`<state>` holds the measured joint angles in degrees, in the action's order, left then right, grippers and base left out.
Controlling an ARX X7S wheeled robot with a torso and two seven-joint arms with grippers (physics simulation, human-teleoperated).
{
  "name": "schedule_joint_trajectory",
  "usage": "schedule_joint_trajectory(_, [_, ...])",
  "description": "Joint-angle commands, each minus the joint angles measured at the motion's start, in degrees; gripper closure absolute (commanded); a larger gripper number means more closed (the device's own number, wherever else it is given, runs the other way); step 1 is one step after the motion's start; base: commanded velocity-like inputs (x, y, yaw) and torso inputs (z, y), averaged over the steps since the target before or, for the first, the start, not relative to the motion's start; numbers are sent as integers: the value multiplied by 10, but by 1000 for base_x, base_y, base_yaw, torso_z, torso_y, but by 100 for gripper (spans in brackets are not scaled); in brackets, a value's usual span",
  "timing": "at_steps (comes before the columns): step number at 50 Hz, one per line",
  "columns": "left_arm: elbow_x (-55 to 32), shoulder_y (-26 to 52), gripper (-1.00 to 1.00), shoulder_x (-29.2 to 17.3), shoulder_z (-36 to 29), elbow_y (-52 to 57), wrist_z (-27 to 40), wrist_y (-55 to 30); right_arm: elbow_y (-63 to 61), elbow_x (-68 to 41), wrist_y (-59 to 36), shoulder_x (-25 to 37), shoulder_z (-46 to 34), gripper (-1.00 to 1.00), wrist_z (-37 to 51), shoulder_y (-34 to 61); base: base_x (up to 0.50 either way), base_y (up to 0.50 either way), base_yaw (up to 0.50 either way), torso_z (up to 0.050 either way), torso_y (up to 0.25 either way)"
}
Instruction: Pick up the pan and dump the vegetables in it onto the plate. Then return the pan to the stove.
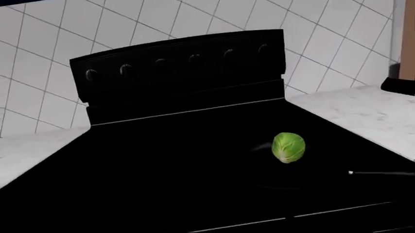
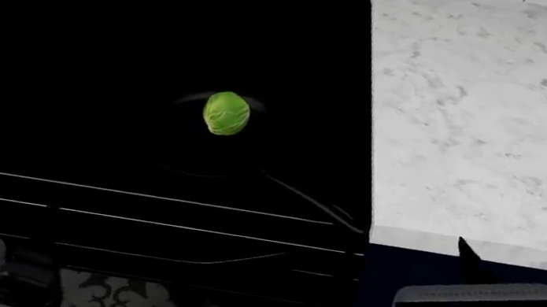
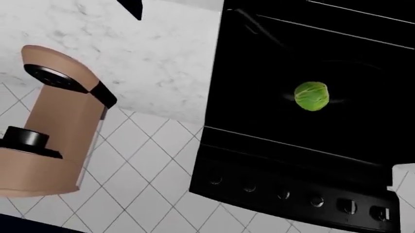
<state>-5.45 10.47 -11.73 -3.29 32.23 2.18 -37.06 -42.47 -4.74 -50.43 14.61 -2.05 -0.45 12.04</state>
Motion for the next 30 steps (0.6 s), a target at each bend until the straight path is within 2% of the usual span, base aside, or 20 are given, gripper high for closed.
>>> schedule_joint_trajectory(1, [-10,72,-100,-11,32,89,-19,-129,-98,9,-160,26,-13,-100,-17,93,402,0,0,40,150])
schedule_joint_trajectory(7, [-10,62,-100,-11,31,84,-17,-116,-122,11,-204,32,-39,-100,-12,129,500,0,0,40,150])
schedule_joint_trajectory(14, [-12,54,-100,-10,32,77,-15,-102,-100,23,-178,42,-81,-100,0,127,500,0,0,40,151])
schedule_joint_trajectory(22, [-16,47,-100,-10,34,78,-13,-95,-82,10,-166,39,-87,-100,-12,116,500,0,0,40,150])
schedule_joint_trajectory(24, [-22,48,-100,-3,44,77,-10,-95,-63,-12,-185,28,-81,-100,-32,114,176,0,0,20,70])
schedule_joint_trajectory(30, [-17,43,-100,0,34,70,-2,-90,-56,-43,-255,45,-128,-100,-71,119,0,0,0,0,0])
